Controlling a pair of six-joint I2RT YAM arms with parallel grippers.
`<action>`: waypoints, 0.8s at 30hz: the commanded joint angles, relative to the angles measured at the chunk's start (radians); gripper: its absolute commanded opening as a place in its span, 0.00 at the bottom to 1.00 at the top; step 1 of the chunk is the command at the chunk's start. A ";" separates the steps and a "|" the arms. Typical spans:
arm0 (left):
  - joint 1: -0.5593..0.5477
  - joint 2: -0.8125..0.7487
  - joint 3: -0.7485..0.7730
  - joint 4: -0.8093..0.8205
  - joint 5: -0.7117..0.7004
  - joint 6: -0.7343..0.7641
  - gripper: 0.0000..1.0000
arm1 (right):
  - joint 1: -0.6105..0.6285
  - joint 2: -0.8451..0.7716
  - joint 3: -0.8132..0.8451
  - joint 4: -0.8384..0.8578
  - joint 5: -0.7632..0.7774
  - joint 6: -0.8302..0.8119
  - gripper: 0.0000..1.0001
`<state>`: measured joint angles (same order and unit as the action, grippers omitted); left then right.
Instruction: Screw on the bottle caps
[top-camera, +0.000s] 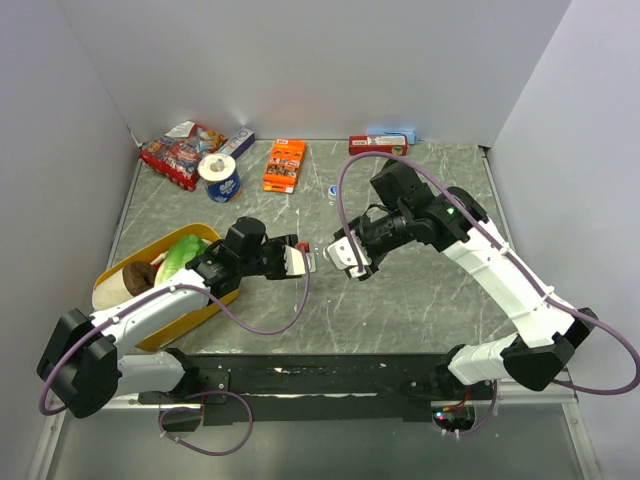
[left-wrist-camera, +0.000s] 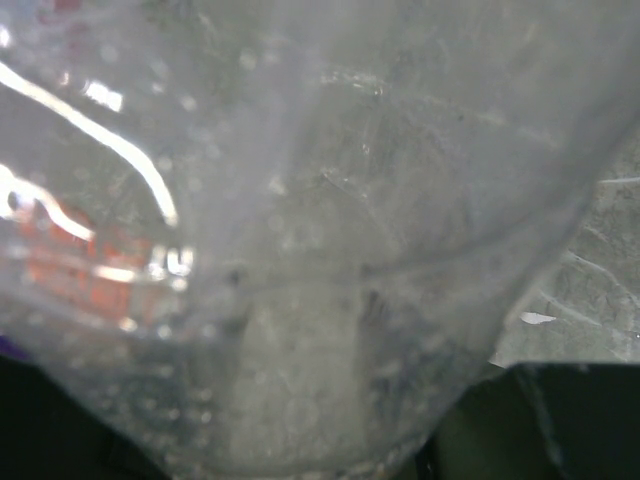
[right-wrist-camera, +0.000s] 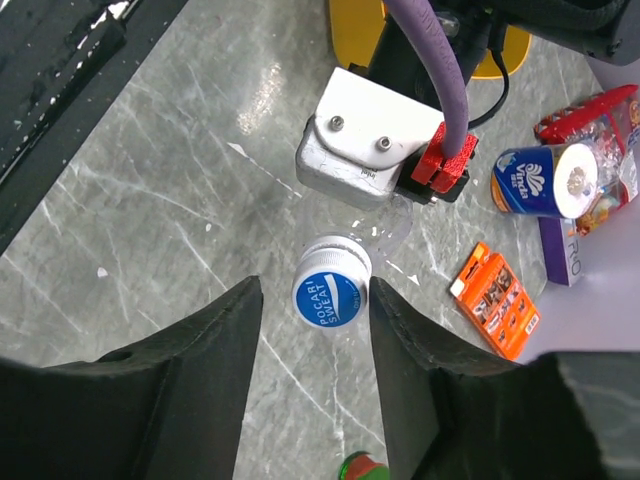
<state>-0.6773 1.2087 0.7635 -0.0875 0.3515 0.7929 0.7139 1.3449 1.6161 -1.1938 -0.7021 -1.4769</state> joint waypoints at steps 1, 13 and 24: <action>0.005 -0.028 0.045 0.032 0.043 0.019 0.01 | 0.010 -0.015 0.004 0.034 0.001 -0.016 0.51; 0.007 -0.038 0.037 0.061 0.041 0.014 0.01 | 0.019 -0.015 -0.035 0.088 0.018 0.004 0.43; 0.005 -0.014 0.066 0.248 -0.170 -0.227 0.01 | 0.018 0.011 -0.078 0.319 0.113 0.381 0.11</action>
<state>-0.6708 1.2057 0.7635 -0.0540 0.2909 0.7284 0.7238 1.3369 1.5497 -1.0172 -0.6292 -1.3464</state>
